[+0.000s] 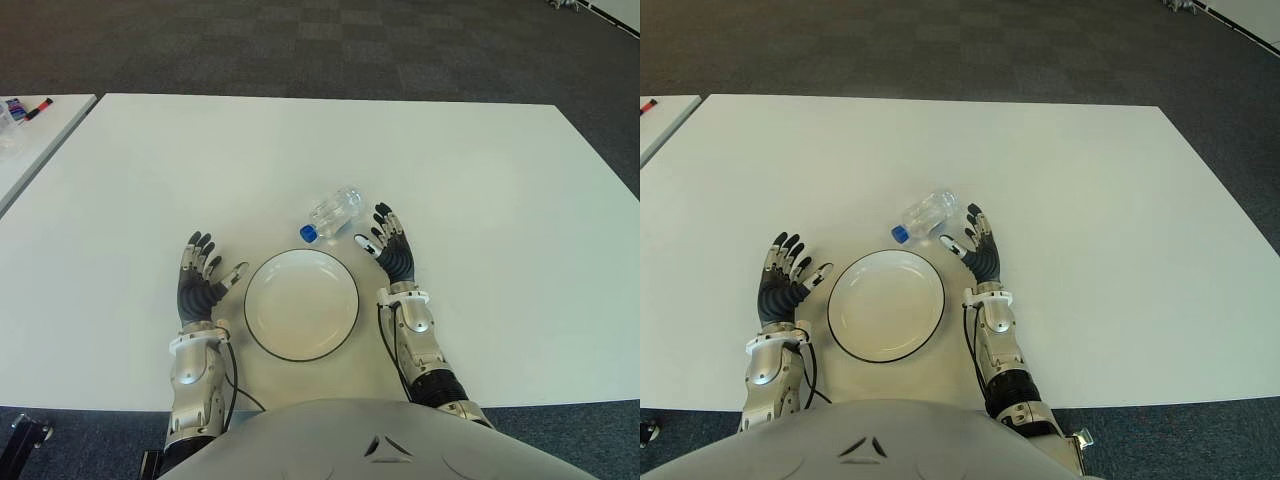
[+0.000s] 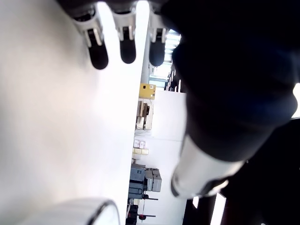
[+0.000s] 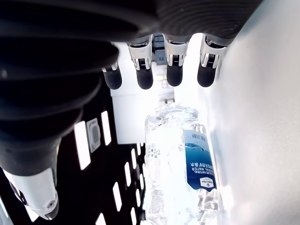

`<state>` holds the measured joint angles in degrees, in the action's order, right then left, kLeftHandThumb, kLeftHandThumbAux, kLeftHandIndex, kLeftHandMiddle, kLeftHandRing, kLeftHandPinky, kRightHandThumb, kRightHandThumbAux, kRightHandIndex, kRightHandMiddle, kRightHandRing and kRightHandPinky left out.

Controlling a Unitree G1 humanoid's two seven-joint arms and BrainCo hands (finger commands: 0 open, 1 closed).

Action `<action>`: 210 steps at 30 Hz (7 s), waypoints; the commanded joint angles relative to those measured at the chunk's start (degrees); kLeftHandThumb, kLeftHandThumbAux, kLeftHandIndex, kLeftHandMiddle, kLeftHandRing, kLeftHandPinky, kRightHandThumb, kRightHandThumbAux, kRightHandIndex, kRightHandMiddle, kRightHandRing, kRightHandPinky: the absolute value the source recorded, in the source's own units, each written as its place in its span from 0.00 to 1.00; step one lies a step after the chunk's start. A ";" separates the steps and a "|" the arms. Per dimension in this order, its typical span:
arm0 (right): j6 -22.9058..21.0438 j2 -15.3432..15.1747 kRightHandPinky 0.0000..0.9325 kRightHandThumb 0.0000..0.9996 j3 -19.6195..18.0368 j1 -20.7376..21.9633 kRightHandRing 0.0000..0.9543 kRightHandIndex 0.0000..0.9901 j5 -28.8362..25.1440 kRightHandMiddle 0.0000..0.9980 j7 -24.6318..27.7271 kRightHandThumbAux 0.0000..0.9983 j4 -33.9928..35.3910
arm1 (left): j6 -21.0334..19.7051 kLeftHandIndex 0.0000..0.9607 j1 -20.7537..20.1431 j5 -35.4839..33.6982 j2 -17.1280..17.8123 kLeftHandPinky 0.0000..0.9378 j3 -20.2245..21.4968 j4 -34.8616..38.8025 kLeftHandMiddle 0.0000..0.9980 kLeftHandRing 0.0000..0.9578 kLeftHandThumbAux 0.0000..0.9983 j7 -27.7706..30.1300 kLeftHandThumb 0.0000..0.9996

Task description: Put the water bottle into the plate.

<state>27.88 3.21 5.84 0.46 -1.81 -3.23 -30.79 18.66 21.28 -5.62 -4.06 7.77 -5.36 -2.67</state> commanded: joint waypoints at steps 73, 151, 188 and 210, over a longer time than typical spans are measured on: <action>-3.38 -4.79 0.02 0.00 -6.55 3.73 0.00 0.00 7.80 0.00 -5.63 0.71 23.27 | -1.51 0.10 -0.85 -0.01 -1.58 0.13 -0.74 -2.20 0.13 0.10 0.98 -0.76 0.02; 3.88 -27.18 0.08 0.00 16.26 42.61 0.00 0.00 48.71 0.00 -18.43 0.92 -14.25 | -0.16 0.13 -4.63 1.11 -4.04 0.12 -6.82 -7.78 0.14 0.11 0.97 -8.19 0.04; 8.77 -26.99 0.08 0.00 19.81 48.50 0.00 0.00 46.54 0.00 -11.82 0.90 -19.85 | -3.10 0.13 -4.04 -0.52 -3.34 0.11 -7.38 -5.30 0.14 0.10 0.95 -8.66 0.07; 15.35 -29.73 0.13 0.00 23.18 50.72 0.00 0.00 47.02 0.00 -8.44 0.91 -23.74 | -3.31 0.12 -4.07 0.68 -2.98 0.10 -7.57 -5.03 0.13 0.09 0.95 -9.30 0.06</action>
<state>42.34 -25.78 28.31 50.48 44.69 -11.84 -53.50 17.74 16.18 -5.49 -4.04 0.85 -9.37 -11.34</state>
